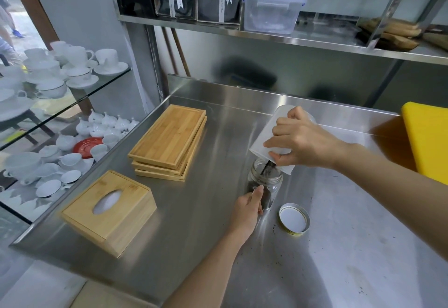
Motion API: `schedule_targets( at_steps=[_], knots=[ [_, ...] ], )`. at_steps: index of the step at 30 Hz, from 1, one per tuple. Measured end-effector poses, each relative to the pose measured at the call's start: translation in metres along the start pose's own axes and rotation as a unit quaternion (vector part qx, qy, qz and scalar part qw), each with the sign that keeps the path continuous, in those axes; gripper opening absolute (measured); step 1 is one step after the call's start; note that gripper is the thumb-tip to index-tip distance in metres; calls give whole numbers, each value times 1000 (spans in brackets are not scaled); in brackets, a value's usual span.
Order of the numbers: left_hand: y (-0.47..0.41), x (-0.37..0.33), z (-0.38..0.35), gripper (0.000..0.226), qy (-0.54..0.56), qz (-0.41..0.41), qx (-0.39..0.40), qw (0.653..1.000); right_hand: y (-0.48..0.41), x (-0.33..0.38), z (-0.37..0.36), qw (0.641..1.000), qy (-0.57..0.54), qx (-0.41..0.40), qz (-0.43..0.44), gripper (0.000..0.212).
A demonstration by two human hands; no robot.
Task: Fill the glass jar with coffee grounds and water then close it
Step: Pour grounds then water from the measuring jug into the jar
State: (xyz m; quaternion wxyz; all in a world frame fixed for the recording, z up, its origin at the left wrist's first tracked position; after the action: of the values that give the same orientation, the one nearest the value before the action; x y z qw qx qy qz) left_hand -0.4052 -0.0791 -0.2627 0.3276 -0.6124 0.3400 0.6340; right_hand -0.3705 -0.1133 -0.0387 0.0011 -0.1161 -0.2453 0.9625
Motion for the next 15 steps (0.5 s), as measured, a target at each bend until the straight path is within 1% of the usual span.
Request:
schedule_targets(
  at_steps=[15],
  knots=[
    [-1,2,0,49,-6,1,-3,1000,1,1,5,1000,-7,-4,14,30]
  ],
)
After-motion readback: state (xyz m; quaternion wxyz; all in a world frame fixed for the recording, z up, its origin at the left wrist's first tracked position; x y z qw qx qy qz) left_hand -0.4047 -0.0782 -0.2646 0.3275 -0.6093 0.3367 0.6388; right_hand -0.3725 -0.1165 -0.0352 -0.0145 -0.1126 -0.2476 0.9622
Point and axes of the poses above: each hand's wrist, its own y-axis away from the middle knuckle, its own z-axis out of the back of the hand, x = y × z, the point moved 9 cm from there along -y, towards the middle knuckle, and after that the axes turned 9 degrees about -z, right-handed, at the moved point
